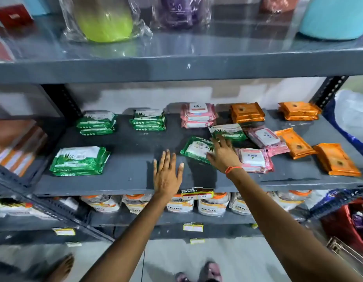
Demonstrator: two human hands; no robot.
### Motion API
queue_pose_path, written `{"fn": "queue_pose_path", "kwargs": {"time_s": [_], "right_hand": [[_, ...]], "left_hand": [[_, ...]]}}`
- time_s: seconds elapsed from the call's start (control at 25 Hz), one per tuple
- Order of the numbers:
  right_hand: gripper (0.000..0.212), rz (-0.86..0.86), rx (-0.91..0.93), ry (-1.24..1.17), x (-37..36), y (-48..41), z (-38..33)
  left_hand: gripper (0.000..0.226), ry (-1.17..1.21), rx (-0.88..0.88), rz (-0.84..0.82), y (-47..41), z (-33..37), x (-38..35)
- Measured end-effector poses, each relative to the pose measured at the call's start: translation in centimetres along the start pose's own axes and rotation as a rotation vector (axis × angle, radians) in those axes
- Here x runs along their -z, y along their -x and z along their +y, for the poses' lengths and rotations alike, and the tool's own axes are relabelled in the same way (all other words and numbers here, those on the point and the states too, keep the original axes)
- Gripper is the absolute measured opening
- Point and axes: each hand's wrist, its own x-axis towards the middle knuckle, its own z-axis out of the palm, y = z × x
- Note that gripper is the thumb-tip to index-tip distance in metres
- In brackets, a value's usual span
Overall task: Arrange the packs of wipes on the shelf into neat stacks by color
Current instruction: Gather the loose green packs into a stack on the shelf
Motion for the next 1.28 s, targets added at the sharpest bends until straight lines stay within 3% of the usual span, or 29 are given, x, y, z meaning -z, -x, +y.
{"fn": "queue_pose_path", "kwargs": {"time_s": [0.16,0.32,0.56,0.6,0.72,0.8,0.92,1.28], "right_hand": [[0.077,-0.201,0.028,0.152,-0.1,-0.6,-0.1],[0.078,-0.206,-0.024,0.129,0.4,-0.8,-1.8],[0.042,-0.35,0.12,-0.02,0.7,-2.1,-5.9],[0.047,-0.352,0.17,0.016,0.8,-2.9,-6.1],[0.091,-0.505,0.376,0.222,1.0,-4.9,-6.4],[0.094,-0.586,0.424,0.263,0.9,-5.8,-6.9],[0.079,-0.515,0.437,0.157,-0.1,-6.0,-8.1],[0.081,-0.351,0.392,-0.012,-5.1,-4.6,-14.7]], "left_hand": [[0.083,-0.031,-0.029,-0.046,0.4,-1.8,-0.7],[0.081,-0.144,-0.073,-0.007,1.9,-4.2,0.0],[0.08,-0.235,0.045,-0.015,4.0,-9.0,1.8],[0.082,-0.241,0.062,-0.025,4.0,-9.7,2.1],[0.091,-0.257,0.069,-0.079,3.9,-11.2,2.8],[0.097,-0.266,0.068,-0.085,4.0,-11.8,3.0],[0.104,-0.268,0.085,-0.084,4.1,-12.4,3.2],[0.113,-0.251,0.12,-0.066,4.7,-14.3,4.2]]}}
